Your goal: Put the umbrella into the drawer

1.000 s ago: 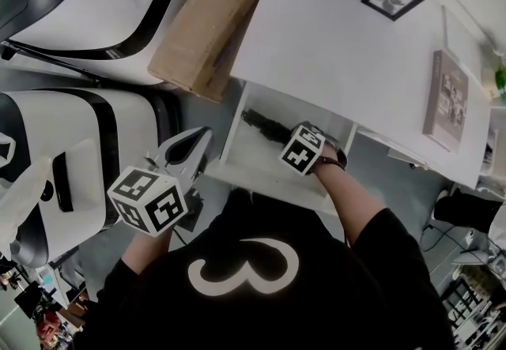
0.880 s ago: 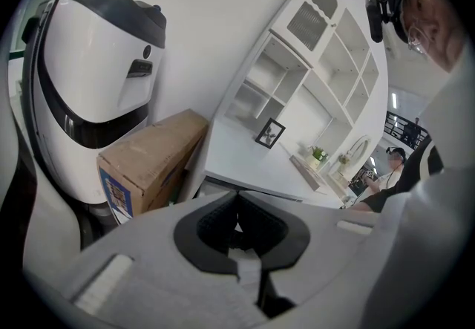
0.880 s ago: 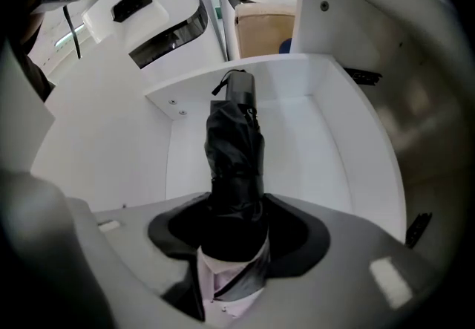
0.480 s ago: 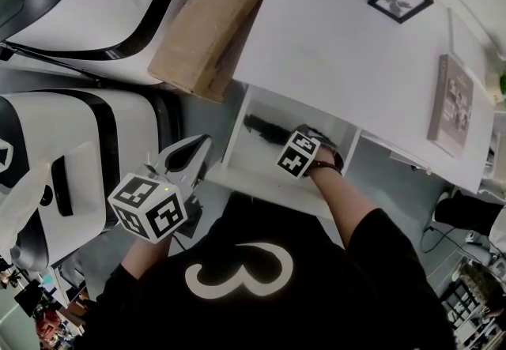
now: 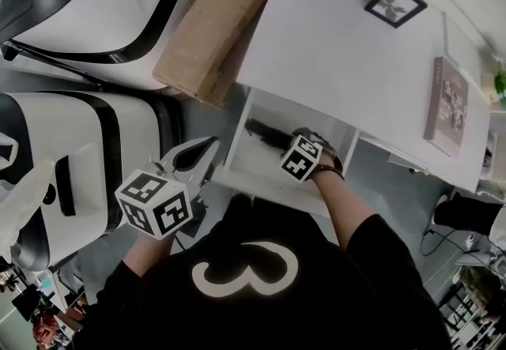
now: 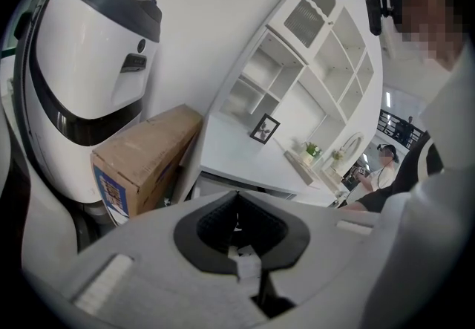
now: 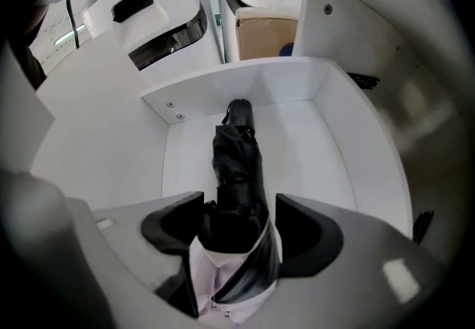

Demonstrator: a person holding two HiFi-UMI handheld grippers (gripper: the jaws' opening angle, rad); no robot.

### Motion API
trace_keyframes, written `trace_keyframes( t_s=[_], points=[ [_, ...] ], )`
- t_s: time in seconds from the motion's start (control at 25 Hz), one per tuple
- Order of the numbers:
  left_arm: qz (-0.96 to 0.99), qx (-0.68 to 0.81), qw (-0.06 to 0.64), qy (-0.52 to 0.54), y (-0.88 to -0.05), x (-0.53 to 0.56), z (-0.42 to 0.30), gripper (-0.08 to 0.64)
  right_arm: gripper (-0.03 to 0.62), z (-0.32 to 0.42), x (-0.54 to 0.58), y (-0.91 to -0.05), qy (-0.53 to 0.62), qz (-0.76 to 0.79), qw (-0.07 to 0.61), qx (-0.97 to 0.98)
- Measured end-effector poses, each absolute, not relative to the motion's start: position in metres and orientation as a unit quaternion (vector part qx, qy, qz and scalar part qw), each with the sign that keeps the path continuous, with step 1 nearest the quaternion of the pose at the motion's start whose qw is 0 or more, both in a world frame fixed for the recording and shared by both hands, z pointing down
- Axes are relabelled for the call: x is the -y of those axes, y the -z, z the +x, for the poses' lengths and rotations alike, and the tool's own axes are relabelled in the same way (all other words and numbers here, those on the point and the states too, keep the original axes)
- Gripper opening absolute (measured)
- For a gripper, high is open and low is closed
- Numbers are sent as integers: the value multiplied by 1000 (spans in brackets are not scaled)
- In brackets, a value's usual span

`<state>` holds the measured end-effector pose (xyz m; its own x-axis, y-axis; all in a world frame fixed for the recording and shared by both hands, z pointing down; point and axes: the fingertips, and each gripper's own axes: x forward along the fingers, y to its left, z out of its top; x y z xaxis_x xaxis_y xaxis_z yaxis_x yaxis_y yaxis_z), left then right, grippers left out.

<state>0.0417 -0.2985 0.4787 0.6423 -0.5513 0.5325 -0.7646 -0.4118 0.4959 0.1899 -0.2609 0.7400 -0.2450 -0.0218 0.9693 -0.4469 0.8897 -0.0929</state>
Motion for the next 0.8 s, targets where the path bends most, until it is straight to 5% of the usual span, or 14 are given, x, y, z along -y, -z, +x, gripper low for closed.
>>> trace_keyframes(
  t_s=[0.32, 0.64, 0.8],
  points=[
    [858, 346, 352, -138, -454, 287, 61, 9, 298, 204, 264, -663, -193, 242, 532, 788],
    [895, 299, 308, -124, -405, 268, 82, 9, 295, 218, 265, -506, -195, 382, 344, 835],
    [914, 275, 276, -112, -375, 256, 92, 9, 187, 216, 254, -418, -176, 422, 216, 862]
  ],
)
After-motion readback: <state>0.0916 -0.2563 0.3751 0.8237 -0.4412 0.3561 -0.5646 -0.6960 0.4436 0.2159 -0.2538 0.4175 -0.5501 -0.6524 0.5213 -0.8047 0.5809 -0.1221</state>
